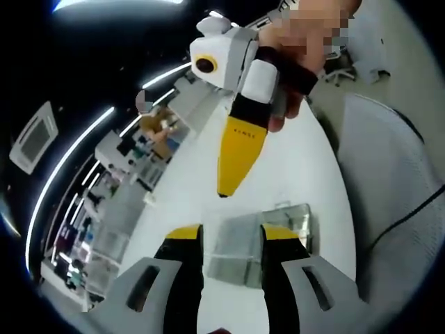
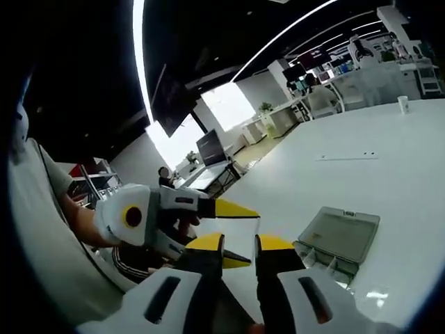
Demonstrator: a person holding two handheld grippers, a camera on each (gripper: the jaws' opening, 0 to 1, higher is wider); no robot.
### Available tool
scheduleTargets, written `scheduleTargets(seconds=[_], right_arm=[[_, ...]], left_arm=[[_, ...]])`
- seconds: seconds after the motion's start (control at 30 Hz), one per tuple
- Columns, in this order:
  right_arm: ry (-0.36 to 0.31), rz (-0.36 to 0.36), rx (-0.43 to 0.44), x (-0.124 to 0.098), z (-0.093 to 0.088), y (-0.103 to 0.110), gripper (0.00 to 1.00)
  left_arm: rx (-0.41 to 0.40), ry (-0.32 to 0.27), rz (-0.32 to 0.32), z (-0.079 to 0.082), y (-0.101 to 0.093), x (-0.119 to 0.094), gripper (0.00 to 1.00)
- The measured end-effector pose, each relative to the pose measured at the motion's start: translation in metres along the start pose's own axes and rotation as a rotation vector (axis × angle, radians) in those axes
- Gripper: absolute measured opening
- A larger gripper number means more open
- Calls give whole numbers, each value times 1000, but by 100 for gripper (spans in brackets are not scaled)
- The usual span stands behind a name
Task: Insert the divider into the dual guide fixture by aligning both edges with the guide slots and pushing it downward to the bottom, including one-sided entry, uneven engagement, binding, and posture correction.
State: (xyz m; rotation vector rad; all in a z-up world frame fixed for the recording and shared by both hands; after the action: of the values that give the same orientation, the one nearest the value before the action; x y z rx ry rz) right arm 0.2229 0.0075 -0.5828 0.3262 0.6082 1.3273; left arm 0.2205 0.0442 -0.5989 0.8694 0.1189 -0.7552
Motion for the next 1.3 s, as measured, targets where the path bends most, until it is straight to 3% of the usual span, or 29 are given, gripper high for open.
scheduleTargets(seconds=[0.7, 1.3], right_arm=[[34, -21, 8, 2, -4, -4, 11], [67, -32, 34, 9, -8, -9, 6]], left_arm=[[18, 2, 6, 1, 0, -1, 29], [42, -21, 10, 11, 2, 0, 29]])
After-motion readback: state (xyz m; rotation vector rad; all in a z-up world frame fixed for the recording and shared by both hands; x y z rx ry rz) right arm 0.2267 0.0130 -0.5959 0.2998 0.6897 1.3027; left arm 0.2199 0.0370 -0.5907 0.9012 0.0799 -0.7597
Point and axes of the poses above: the point that each gripper's makers call its tool centre point, and the gripper's own axes: x roughly forward along the fingers, y roughly to its left, z roughly out of its top, the point moved 2 cm from there along -x, roughly backward along the fingers, and after that the axes turned 6 degrees about z, right-handed, at the moved point
